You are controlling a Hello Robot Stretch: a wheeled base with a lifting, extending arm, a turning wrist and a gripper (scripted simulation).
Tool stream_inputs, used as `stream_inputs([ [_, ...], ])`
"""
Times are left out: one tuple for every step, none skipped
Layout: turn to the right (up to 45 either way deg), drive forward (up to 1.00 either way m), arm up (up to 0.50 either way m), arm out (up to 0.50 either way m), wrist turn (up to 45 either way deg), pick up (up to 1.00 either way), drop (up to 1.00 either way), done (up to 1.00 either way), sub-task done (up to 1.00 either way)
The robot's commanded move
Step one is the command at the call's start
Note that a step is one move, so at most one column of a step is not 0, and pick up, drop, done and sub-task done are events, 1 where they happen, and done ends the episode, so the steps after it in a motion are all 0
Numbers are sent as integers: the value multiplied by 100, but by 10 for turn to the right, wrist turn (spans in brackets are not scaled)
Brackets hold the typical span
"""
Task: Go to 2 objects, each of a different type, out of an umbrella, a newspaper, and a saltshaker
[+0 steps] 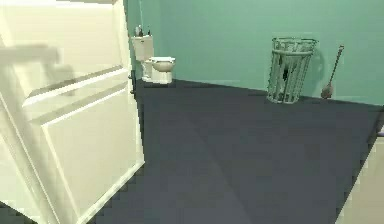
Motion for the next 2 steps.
stream_inputs([
  [150,0,0,0,0,0,0,0,0],
  [0,15,0,0,0,0,0,0,0],
])
